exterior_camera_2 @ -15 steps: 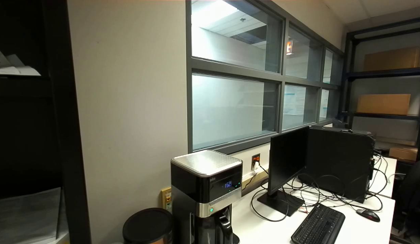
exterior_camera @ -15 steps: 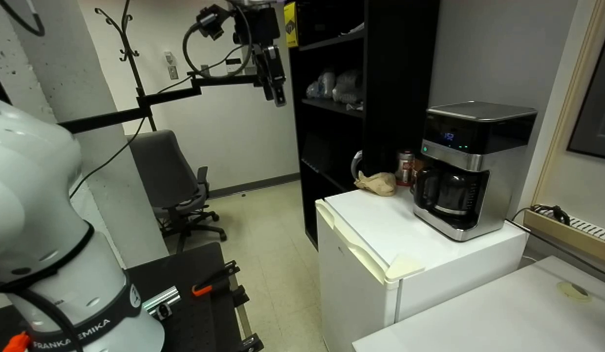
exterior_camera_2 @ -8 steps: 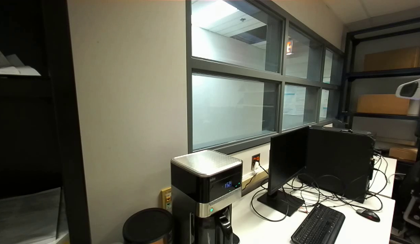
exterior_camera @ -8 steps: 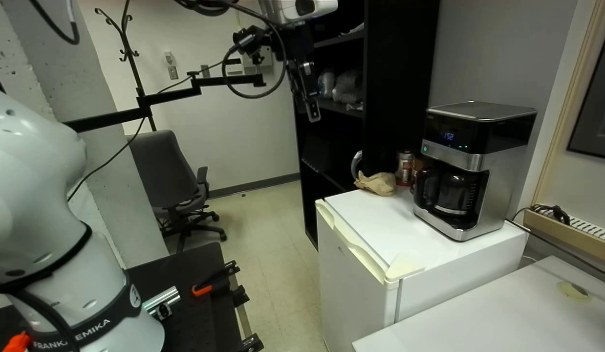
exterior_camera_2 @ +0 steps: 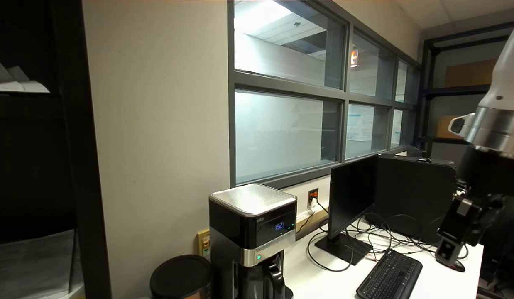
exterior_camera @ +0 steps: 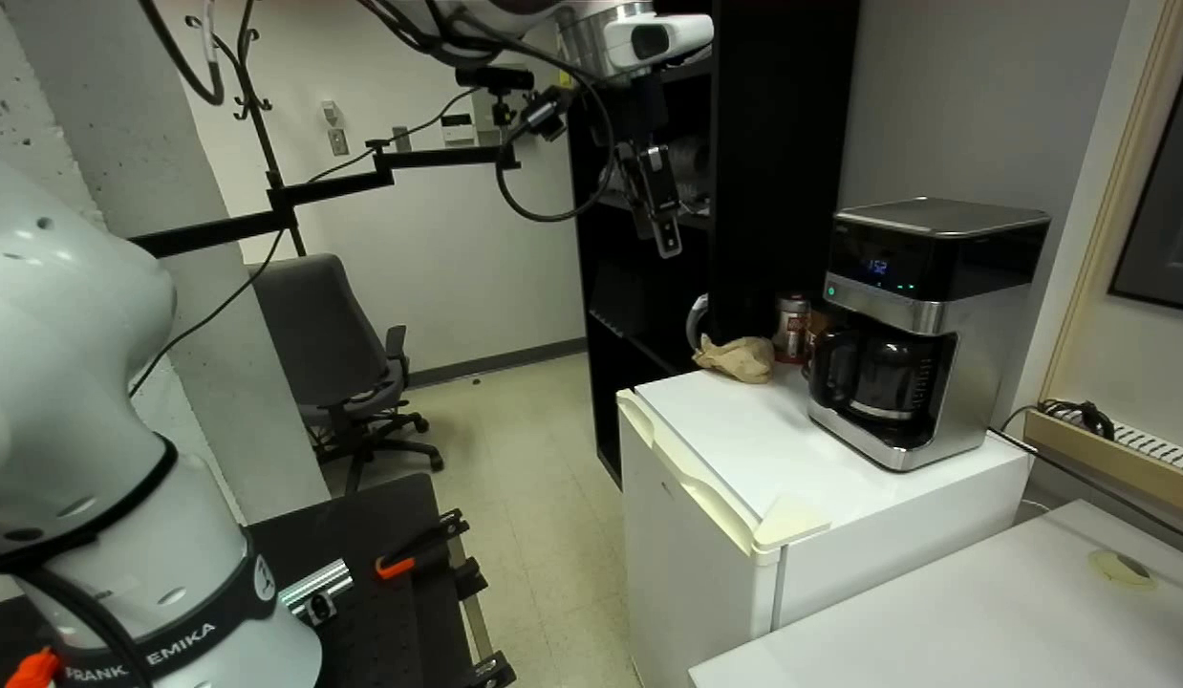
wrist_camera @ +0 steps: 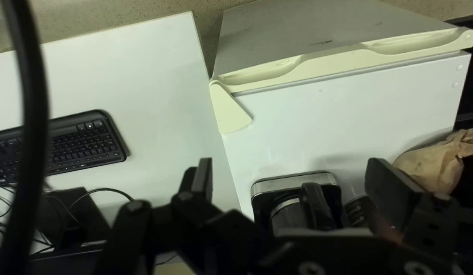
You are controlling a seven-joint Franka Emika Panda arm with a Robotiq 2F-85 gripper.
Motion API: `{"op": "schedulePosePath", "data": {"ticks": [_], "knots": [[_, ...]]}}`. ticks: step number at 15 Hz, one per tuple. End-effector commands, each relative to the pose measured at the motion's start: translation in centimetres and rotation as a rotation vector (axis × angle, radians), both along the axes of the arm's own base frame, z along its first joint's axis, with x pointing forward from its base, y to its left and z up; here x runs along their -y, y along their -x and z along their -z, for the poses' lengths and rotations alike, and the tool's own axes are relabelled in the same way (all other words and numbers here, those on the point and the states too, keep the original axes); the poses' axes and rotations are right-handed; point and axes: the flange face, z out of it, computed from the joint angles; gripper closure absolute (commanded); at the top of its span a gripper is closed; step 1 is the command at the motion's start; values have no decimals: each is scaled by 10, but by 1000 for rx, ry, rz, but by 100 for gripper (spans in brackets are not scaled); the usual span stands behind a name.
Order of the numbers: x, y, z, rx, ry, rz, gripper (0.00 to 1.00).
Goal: Push down the second button from the right
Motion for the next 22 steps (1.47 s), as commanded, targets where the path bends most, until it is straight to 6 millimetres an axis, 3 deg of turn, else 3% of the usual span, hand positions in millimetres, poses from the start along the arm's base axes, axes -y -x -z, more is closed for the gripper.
{"op": "schedulePosePath", "data": {"ticks": [1, 7, 8, 9, 11, 17, 19, 22], "knots": [[3, -27, 9, 24, 13, 41, 0], [16, -70, 29, 62, 33, 99, 0], [18, -77, 33, 66, 35, 103, 25], [19, -83, 36, 68, 38, 107, 26], [22, -96, 43, 78, 43, 114, 39], [29, -141, 58, 116, 56, 146, 86], [29, -155, 62, 145, 76, 150, 98], [26, -176, 68, 187, 107, 150, 100]]}}
